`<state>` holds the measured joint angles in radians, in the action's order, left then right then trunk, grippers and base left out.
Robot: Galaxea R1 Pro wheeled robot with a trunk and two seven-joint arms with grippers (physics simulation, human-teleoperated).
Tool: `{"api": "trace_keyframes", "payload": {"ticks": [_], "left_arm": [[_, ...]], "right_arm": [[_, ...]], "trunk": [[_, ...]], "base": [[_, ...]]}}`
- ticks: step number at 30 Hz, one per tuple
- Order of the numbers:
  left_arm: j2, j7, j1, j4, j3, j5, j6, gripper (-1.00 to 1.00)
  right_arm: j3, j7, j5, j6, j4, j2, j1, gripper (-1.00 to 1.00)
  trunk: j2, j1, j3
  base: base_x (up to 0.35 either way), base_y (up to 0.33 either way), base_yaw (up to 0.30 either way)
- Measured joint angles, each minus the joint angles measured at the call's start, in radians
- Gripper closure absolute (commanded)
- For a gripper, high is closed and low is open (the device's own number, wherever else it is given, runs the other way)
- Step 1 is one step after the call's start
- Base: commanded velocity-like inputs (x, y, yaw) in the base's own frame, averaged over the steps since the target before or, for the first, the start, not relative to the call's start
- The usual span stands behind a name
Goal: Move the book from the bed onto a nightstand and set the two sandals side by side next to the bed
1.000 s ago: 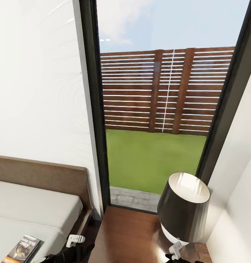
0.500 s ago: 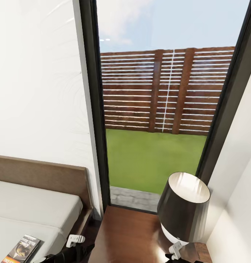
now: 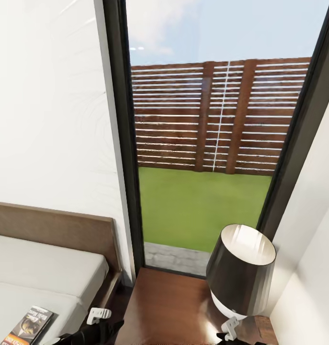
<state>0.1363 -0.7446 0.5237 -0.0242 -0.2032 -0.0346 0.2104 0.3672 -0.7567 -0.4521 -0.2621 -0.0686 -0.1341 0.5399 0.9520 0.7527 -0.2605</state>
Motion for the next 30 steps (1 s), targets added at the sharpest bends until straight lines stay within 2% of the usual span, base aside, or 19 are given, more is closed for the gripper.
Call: {"api": "trace_keyframes", "payload": {"ticks": [21,30], "left_arm": [[0.0,0.0,0.0,0.0,0.0,0.0,0.0,-1.0],[0.0,0.0,0.0,0.0,0.0,0.0,0.0,-1.0]], "right_arm": [[0.0,0.0,0.0,0.0,0.0,0.0,0.0,-1.0],[-0.001,-0.001,0.0,0.0,0.0,0.0,0.0,-1.0]], "trunk": [[0.0,0.0,0.0],[0.0,0.0,-0.005]], "base": [[0.0,0.0,0.269],[0.0,0.0,0.053]]}}
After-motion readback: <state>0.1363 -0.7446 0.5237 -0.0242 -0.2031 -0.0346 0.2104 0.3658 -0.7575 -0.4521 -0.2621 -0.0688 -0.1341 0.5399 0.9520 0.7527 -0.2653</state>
